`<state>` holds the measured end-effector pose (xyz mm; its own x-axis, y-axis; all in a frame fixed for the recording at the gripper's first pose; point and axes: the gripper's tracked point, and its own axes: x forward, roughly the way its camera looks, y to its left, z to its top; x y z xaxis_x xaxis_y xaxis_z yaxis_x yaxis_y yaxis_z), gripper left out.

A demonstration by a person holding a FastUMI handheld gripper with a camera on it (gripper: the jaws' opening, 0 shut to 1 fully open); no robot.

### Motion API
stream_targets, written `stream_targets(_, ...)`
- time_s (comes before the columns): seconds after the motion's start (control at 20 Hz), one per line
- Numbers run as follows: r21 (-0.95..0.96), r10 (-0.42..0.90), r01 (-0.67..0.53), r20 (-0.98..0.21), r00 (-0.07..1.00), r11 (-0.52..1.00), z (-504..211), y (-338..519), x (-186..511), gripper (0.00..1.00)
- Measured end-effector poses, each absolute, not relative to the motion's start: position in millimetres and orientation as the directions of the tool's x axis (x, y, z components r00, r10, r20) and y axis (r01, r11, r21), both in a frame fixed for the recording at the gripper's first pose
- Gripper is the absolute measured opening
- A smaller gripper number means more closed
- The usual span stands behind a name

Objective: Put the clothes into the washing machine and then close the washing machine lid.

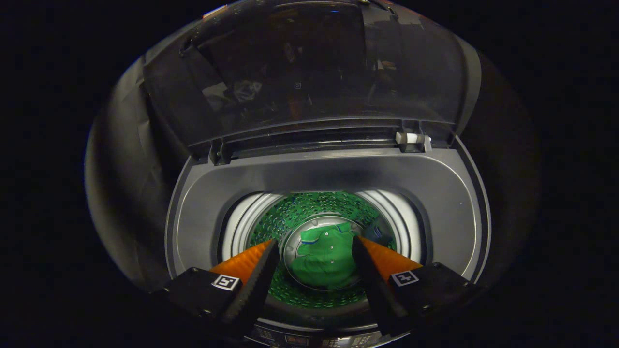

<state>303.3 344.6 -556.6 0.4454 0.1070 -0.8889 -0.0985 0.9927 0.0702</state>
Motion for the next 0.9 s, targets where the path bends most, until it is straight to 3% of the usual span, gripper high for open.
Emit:
stream_targets(0.2,0.091,0.122,-0.089,-0.876,0.466,0.992,-529,346,301,0.98)
stream_targets(0.9,0.043,0.177,-0.195,-0.641,0.747,0.980,-331,367,367,0.98)
